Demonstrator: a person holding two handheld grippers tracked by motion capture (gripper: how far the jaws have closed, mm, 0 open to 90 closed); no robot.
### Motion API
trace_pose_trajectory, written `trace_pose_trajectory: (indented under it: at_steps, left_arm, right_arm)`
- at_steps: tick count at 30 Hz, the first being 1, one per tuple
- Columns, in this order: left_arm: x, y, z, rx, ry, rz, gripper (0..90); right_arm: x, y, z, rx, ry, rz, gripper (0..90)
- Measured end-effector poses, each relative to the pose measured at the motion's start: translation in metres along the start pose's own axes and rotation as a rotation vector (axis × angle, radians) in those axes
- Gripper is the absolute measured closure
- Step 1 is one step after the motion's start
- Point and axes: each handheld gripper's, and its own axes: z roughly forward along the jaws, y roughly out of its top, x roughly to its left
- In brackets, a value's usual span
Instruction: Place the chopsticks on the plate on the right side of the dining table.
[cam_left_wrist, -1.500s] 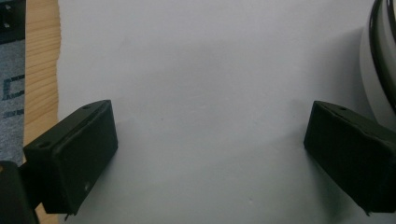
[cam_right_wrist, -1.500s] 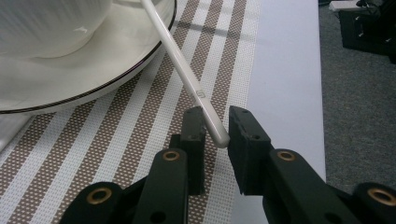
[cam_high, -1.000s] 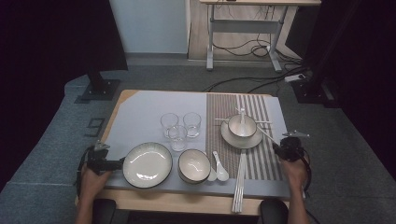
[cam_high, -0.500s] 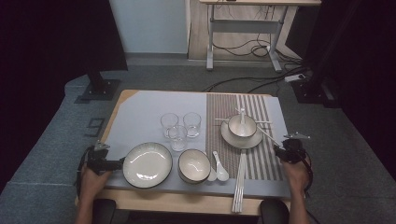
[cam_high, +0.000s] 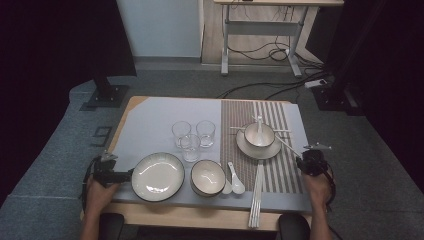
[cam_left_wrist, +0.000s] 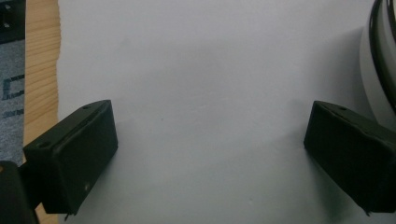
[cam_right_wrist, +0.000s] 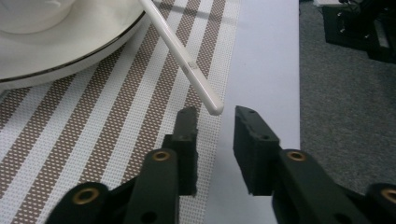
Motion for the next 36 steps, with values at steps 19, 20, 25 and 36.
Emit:
trace_pose_trajectory:
  at_steps: [19,20,25,36]
  left_arm:
    - [0.0,0.0,0.0,0.0,0.0,0.0,2.4]
    - [0.0,0.0,0.0,0.0,0.0,0.0,2.4]
    - [0.0,0.0,0.0,0.0,0.0,0.0,2.4]
    - [0.0,0.0,0.0,0.0,0.0,0.0,2.4]
  right_arm:
    - [0.01,0.015,0.01,-0.009,0.024,-0.044,78.2]
    - [0.011,0.016,0.011,-0.01,0.029,-0.047,78.2]
    - [0.016,0.024,0.017,-0.013,0.039,-0.06,78.2]
    - [0.013,0.032,0.025,-0.009,0.035,-0.04,68.6]
